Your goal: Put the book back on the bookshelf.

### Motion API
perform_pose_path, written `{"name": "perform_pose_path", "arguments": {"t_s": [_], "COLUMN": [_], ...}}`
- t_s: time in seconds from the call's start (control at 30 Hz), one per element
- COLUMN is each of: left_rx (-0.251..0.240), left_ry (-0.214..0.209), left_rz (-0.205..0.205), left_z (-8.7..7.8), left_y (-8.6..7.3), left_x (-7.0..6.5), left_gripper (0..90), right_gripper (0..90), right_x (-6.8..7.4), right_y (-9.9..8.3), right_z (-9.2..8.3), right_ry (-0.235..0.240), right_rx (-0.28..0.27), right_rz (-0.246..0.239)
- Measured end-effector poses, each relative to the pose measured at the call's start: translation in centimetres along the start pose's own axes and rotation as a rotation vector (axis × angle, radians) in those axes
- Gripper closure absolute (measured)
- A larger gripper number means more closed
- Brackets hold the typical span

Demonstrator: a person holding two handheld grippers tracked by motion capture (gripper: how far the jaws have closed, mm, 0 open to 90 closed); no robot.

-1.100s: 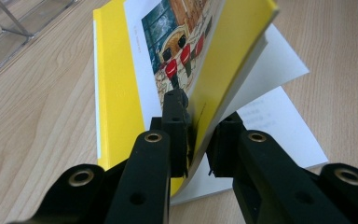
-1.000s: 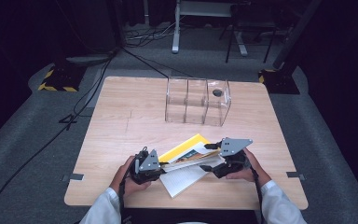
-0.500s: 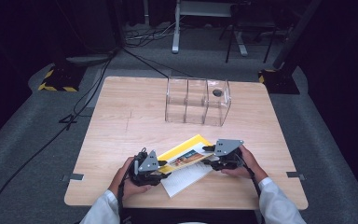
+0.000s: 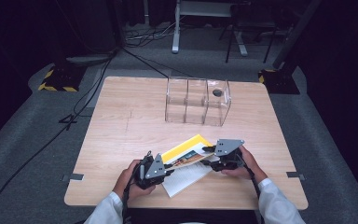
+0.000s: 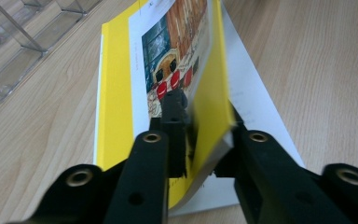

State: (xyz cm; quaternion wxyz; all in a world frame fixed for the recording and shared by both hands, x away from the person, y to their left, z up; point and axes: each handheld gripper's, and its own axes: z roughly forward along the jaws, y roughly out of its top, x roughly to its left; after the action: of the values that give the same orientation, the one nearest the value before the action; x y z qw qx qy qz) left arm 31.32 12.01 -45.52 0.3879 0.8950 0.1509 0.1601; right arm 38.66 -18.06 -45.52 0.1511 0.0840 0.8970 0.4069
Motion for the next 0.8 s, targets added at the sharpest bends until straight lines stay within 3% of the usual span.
{"name": "perform_pose_path", "arguments": {"t_s": [0.13,0.3,0.33,0.47,0.6,0.7,0.8], "left_rx": [-0.002,0.0,0.0,-0.007,-0.008,-0.018,-0.018], "left_ry": [-0.019,-0.038,-0.031,-0.021,-0.025,0.0,0.001], "left_rz": [0.003,-0.014,-0.023,-0.045,-0.084,-0.118,-0.137], "left_z": [-0.7,-1.4,-1.8,-2.3,-2.7,-3.0,-3.1], "left_y": [-0.6,-1.6,-1.9,-2.3,-2.6,-2.7,-2.4], "left_x": [0.5,1.3,1.7,2.5,3.4,3.9,3.7], "left_gripper": [82.5,81.7,81.4,79.5,76.2,67.9,61.1], "right_gripper": [47.4,50.7,56.1,64.2,71.8,76.7,77.8], "right_x": [-0.7,-1.6,-1.5,-1.2,-0.5,0.4,0.8], "right_y": [-0.9,-2.3,-2.6,-2.8,-2.5,-1.9,-1.7], "right_z": [-0.3,-0.3,-0.2,-0.3,-0.4,-0.3,-0.4], "right_ry": [-0.012,0.021,0.021,0.024,0.025,0.014,0.01], "right_rx": [-0.022,-0.052,-0.06,-0.09,-0.102,-0.077,-0.076], "right_rz": [0.031,0.083,0.064,0.045,-0.005,-0.072,-0.089]}}
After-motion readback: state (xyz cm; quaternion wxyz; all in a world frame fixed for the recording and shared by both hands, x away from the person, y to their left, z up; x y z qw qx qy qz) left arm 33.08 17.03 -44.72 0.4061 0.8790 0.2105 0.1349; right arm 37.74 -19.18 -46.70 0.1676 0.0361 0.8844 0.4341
